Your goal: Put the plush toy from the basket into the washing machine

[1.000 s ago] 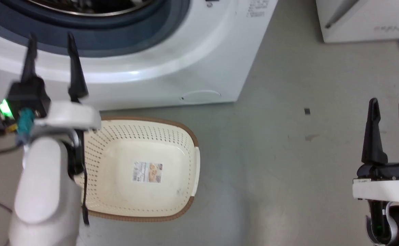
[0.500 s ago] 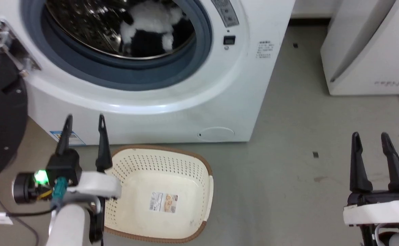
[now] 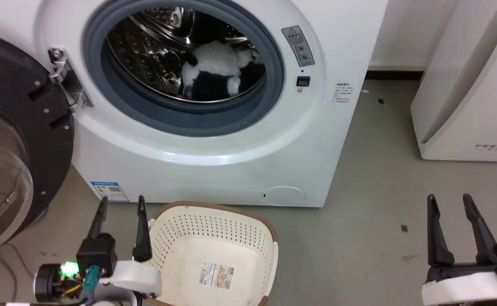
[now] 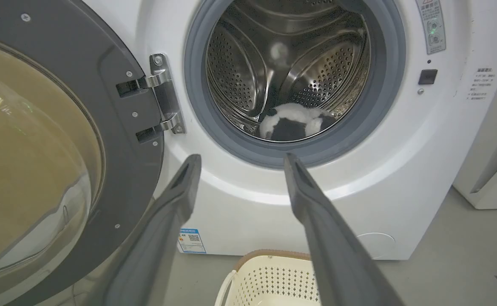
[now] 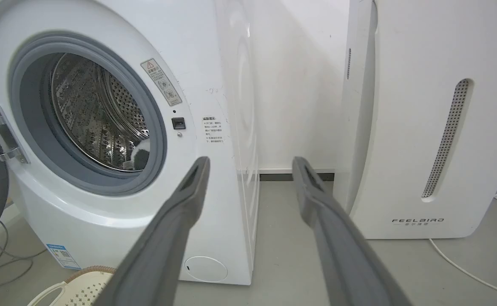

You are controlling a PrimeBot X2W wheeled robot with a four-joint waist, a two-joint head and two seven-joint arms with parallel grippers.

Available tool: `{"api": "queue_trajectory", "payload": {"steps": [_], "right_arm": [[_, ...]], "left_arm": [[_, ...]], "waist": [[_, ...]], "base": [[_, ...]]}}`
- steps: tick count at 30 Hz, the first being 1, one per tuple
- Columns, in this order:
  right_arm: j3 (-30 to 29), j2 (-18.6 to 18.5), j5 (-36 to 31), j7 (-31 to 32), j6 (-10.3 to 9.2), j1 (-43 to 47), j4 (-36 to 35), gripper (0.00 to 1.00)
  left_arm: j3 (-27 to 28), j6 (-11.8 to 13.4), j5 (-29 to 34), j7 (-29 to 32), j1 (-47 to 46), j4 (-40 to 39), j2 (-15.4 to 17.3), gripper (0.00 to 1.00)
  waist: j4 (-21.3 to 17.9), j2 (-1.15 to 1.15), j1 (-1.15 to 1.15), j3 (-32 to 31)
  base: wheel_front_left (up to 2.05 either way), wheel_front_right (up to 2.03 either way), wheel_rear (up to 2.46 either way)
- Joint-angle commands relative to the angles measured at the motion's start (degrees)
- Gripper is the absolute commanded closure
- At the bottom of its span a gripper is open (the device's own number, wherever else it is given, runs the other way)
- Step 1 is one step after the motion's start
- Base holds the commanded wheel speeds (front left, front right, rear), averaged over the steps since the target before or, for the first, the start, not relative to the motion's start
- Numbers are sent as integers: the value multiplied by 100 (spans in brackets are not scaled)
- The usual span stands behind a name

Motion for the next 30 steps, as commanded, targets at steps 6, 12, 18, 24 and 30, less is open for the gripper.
{"api": "queue_trajectory", "payload": {"steps": [6, 12, 18, 24, 30], "right_arm": [[18, 0, 1, 1, 0, 108, 34, 100], [31, 0, -18, 43, 0, 104, 27, 100], [62, 0, -54, 114, 0, 97, 20, 100], [92, 0, -90, 184, -1, 90, 12, 100], [132, -1, -139, 278, -1, 80, 3, 100]], "left_arm": [[-9, -45, -1, 4, 141, 47, -24, 100], [-1, -59, 4, 48, 152, 18, -32, 100], [4, -86, 12, 118, 169, -36, -44, 100], [9, -113, 20, 188, 186, -90, -55, 100], [16, -149, 31, 282, 210, -161, -71, 100]], "waist": [[44, 0, 1, -156], [35, 0, 1, -167], [21, 0, 1, -179], [7, 0, 1, -191], [-12, 0, 1, -207]], "base": [[0, 0, 0], [0, 0, 0], [0, 0, 0], [0, 0, 0], [0, 0, 0]]}}
